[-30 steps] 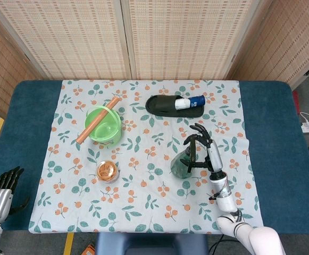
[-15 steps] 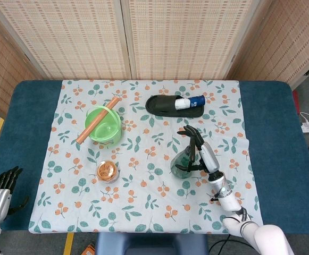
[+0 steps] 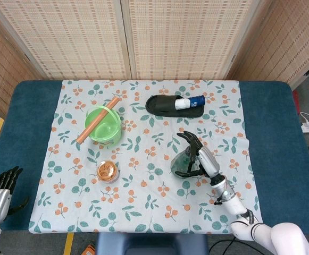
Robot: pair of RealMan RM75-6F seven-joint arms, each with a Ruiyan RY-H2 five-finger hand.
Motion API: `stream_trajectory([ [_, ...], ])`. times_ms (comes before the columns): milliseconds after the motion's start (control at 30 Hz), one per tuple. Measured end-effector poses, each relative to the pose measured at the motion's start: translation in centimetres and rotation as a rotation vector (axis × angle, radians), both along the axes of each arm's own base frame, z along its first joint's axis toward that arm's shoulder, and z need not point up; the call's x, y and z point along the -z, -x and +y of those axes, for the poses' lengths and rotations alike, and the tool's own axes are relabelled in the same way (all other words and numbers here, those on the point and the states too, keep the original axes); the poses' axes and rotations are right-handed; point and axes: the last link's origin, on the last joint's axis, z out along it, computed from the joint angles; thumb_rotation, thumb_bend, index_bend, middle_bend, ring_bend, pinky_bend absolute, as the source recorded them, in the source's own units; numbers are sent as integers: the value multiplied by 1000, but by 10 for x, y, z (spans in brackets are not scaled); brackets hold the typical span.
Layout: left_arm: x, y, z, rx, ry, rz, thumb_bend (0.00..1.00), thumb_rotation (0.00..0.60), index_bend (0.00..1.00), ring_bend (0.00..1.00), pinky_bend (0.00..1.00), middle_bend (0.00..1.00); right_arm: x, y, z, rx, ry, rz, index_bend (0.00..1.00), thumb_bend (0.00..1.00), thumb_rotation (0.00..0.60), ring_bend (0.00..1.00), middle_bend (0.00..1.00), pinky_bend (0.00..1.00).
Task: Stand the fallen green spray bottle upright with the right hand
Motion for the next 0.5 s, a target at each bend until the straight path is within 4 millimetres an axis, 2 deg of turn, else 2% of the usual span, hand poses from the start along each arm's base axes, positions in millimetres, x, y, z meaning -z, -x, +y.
stream_trajectory([
  [167, 0, 1, 0, -4, 4, -3, 291, 600, 0, 0, 0, 0, -9, 0, 8, 5, 24, -3, 0, 0, 600, 0, 76, 0],
  [500, 1, -1, -2, 4, 8, -2, 291, 600, 0, 0, 0, 0, -33, 15, 15, 50, 73, -1, 0, 0, 600, 0, 65, 0],
])
